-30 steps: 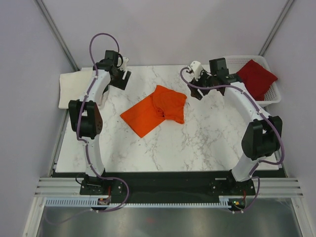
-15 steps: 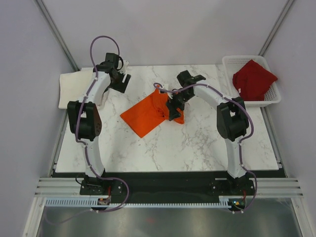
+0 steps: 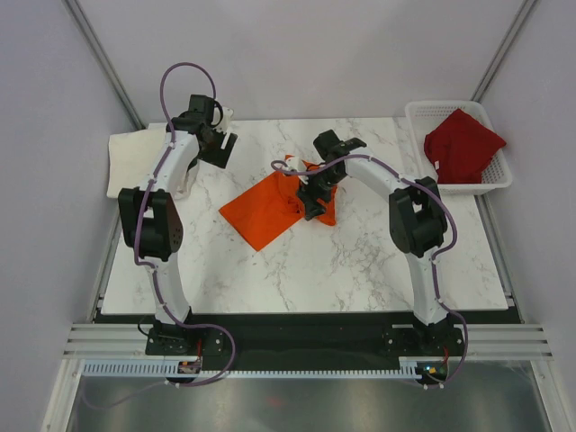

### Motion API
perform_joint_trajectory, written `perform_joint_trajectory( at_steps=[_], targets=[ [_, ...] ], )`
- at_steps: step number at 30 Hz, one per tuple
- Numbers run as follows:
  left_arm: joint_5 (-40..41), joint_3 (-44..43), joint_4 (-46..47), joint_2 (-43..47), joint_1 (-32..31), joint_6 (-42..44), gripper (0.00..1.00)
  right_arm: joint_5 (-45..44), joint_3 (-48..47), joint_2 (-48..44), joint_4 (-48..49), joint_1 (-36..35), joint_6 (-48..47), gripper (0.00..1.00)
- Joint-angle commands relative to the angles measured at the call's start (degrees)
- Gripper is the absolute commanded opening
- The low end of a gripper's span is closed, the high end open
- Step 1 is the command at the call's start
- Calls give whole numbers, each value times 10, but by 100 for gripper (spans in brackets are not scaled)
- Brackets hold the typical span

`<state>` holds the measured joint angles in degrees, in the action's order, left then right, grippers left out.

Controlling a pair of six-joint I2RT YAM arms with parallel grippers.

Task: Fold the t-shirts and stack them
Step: Flatten the tshirt out

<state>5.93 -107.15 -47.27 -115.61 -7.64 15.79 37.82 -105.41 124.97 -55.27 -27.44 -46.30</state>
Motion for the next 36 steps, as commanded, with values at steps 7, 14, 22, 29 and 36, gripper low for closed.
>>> perform_joint_trajectory(
  at_steps=[7, 14, 22, 29, 36],
  targets=[
    [10, 5, 15, 47, -2, 8, 87, -52, -28, 32, 35, -9, 2, 48],
    [11, 3, 17, 43, -2, 9, 87, -71, -20, 7, 22, -19, -14, 21],
    [10, -10, 17, 29, -2, 8, 87, -103, -79, -80, -8, -21, -32, 0],
    [5, -23, 18, 15, -2, 2, 87, -267, -125, -171, 117, -33, -51, 0],
    [-7, -46, 17, 7, -3, -2, 87, -420, -233, -184, 236, -47, -99, 0]
  ],
)
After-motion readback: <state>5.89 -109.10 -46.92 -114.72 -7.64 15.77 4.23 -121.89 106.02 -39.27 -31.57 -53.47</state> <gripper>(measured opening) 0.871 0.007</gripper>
